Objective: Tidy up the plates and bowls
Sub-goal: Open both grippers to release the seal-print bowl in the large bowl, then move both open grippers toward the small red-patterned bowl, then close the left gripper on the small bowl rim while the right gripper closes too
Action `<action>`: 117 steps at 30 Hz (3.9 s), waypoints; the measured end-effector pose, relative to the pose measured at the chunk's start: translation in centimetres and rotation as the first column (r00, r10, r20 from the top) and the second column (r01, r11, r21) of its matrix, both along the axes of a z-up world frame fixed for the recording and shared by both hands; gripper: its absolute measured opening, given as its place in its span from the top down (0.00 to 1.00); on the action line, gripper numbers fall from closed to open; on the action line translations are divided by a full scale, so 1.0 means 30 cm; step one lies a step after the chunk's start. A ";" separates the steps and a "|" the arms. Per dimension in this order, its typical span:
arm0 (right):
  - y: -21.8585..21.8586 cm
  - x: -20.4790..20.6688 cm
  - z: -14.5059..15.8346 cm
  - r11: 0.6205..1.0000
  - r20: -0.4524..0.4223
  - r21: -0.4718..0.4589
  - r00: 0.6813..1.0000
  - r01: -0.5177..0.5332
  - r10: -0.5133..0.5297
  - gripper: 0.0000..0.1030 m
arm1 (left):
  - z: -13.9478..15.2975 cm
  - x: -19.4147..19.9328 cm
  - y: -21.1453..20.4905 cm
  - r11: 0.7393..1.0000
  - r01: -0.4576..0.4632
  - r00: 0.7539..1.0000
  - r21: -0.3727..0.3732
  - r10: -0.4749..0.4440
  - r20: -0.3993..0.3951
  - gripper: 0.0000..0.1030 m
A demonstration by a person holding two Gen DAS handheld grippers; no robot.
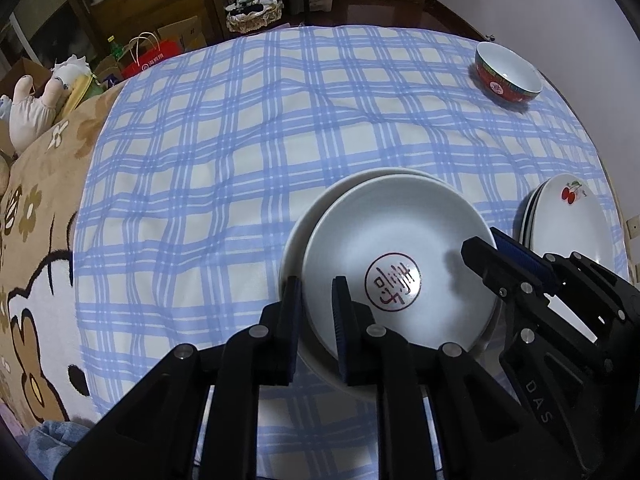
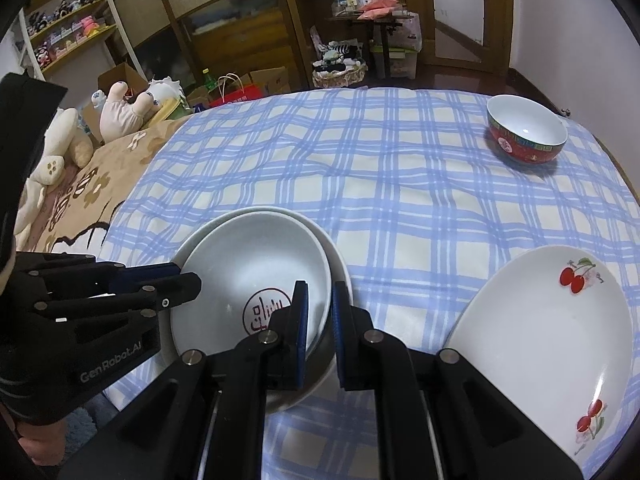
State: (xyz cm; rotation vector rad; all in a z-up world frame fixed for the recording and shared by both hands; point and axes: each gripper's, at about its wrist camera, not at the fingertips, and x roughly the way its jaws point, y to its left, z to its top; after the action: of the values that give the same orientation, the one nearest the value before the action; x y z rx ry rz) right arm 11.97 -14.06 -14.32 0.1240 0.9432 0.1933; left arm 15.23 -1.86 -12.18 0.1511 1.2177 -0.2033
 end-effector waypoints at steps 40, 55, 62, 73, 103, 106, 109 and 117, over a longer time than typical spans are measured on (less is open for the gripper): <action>-0.222 -0.071 0.231 0.977 0.155 -0.029 0.967 0.211 -0.204 0.00 | 0.183 -0.068 -0.026 0.999 0.021 0.983 -0.041 -0.013 0.182 0.20; -0.449 -0.002 0.372 0.945 0.224 -0.042 0.925 0.324 -0.307 0.00 | 0.346 0.083 -0.144 0.996 0.049 0.958 -0.078 -0.024 0.287 0.20; -0.573 0.071 0.402 0.924 0.264 -0.024 0.894 0.382 -0.362 0.00 | 0.404 0.207 -0.269 0.992 0.096 0.937 -0.079 -0.063 0.344 0.16; -0.762 0.210 0.399 0.901 0.268 0.011 0.867 0.433 -0.420 0.00 | 0.410 0.400 -0.489 0.978 0.179 0.918 -0.109 -0.126 0.377 0.15; -0.924 0.526 0.011 0.899 -0.032 0.017 0.899 0.438 -0.438 0.15 | -0.037 0.782 -0.821 0.955 0.254 0.967 -0.156 -0.244 0.077 0.26; -0.927 0.538 -0.039 0.900 -0.084 0.058 0.900 0.432 -0.427 0.26 | -0.081 0.790 -0.834 0.962 0.236 0.972 -0.135 -0.232 0.048 0.43; -0.927 0.550 -0.088 0.899 -0.135 0.115 0.903 0.423 -0.408 0.30 | -0.108 0.780 -0.850 0.962 0.242 0.970 -0.129 -0.239 0.044 0.58; -0.891 0.548 -0.124 0.888 -0.151 0.229 0.916 0.398 -0.372 0.74 | -0.112 0.756 -0.881 0.951 0.256 0.966 -0.173 -0.258 0.010 0.90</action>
State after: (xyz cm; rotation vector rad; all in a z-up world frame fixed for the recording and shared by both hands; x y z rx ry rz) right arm 28.42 -40.80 -18.03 0.5619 0.9741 -0.0634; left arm 37.91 -28.30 -15.54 0.1573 1.1846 -0.5367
